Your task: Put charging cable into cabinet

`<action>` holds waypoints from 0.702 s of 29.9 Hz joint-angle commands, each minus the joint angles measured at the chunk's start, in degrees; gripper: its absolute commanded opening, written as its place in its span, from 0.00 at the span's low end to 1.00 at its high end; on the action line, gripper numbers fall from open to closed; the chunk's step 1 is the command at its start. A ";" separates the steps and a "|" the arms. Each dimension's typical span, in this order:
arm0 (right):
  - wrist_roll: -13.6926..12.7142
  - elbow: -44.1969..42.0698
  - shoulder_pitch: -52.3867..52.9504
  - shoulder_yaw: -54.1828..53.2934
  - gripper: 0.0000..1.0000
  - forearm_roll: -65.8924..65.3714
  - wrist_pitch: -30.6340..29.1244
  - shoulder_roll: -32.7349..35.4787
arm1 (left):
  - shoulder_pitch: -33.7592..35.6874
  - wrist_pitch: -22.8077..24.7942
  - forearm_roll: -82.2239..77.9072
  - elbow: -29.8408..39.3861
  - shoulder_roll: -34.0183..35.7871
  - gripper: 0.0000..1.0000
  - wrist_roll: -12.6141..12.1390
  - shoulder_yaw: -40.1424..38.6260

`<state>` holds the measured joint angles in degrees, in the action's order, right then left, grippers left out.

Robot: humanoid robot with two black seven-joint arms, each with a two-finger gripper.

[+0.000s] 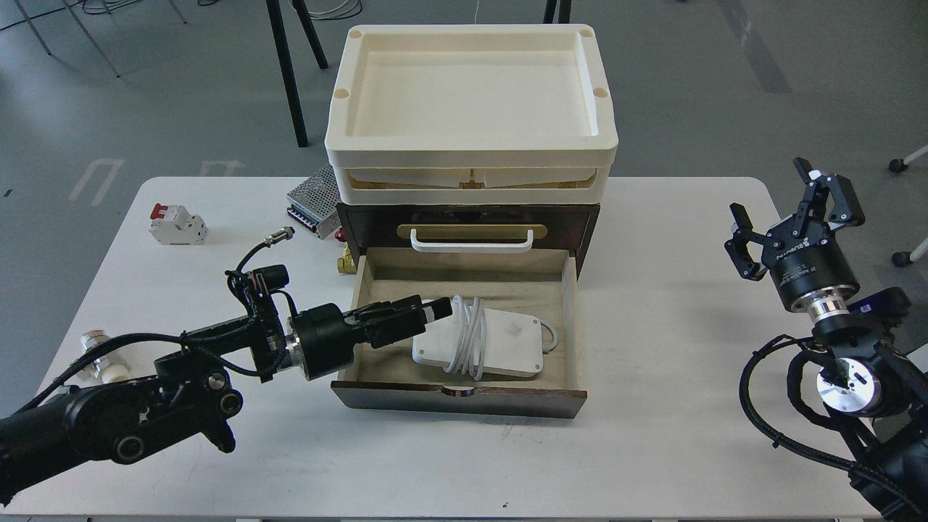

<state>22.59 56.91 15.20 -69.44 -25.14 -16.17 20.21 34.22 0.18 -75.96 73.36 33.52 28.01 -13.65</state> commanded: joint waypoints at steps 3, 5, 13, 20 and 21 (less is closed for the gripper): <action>0.00 0.04 0.00 0.00 0.99 0.00 0.00 0.00 | -0.91 0.08 4.22 4.34 6.72 0.94 -0.01 -2.79; 0.00 0.04 0.00 0.00 0.99 0.00 0.00 0.00 | -1.00 0.17 8.00 4.86 9.18 0.94 -0.01 -2.97; 0.00 0.04 0.00 0.00 0.99 0.00 0.00 0.00 | -2.05 0.17 21.79 6.10 18.50 0.94 -0.01 -3.23; 0.00 0.04 0.00 0.09 0.99 0.00 0.00 0.00 | -2.05 0.08 38.93 5.48 24.05 0.94 -0.01 -4.54; 0.00 0.04 0.00 0.09 0.99 0.00 0.00 0.00 | -2.05 -0.09 41.91 5.05 24.14 0.94 -0.01 -4.72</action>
<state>22.59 56.96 15.20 -69.44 -25.13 -16.17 20.22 32.17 0.33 -41.27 79.26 56.67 28.00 -17.66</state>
